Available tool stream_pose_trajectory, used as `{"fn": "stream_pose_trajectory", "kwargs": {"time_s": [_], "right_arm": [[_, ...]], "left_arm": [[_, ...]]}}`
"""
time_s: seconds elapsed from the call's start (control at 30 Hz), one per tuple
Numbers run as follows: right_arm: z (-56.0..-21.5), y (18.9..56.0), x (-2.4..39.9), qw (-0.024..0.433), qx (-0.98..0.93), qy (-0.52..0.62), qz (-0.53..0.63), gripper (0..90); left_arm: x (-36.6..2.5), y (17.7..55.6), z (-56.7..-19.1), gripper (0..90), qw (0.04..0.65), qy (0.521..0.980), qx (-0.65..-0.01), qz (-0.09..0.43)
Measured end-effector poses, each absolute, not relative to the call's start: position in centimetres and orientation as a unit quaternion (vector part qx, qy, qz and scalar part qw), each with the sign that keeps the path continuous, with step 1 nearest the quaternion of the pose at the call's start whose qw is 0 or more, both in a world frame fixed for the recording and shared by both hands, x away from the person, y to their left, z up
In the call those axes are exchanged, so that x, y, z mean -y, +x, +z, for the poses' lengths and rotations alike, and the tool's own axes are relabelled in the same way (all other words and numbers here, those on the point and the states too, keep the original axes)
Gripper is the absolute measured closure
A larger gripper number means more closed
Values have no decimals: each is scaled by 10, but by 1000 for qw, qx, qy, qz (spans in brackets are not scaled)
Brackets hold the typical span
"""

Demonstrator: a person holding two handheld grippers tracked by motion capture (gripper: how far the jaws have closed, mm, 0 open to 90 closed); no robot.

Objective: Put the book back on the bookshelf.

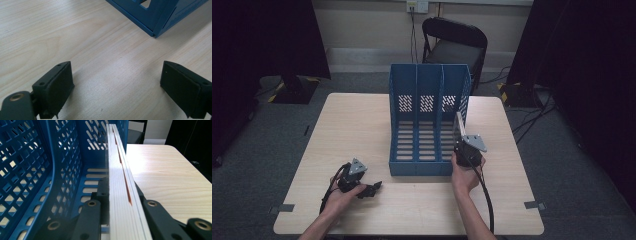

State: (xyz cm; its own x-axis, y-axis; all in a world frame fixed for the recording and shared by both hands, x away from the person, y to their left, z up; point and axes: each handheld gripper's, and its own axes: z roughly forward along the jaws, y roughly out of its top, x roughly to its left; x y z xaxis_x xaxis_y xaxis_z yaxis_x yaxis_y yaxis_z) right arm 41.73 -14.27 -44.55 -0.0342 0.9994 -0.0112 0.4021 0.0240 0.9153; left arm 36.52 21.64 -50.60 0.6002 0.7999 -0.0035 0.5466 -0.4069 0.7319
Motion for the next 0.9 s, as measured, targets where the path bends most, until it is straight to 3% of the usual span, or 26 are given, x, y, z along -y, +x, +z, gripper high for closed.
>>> {"fn": "stream_pose_trajectory", "kwargs": {"time_s": [0.6,0.67,0.77,0.9], "right_arm": [[-431,430,151,346,-624,577,399,669],[-431,432,151,342,-625,580,395,676],[-432,434,151,342,-623,584,393,755],[-433,433,149,354,-614,588,389,765]], "left_arm": [[-216,365,-506,103,358,820,-411,176],[-216,365,-506,103,358,820,-411,175],[-216,365,-506,103,358,820,-410,175],[-216,366,-506,98,356,821,-410,176]]}}
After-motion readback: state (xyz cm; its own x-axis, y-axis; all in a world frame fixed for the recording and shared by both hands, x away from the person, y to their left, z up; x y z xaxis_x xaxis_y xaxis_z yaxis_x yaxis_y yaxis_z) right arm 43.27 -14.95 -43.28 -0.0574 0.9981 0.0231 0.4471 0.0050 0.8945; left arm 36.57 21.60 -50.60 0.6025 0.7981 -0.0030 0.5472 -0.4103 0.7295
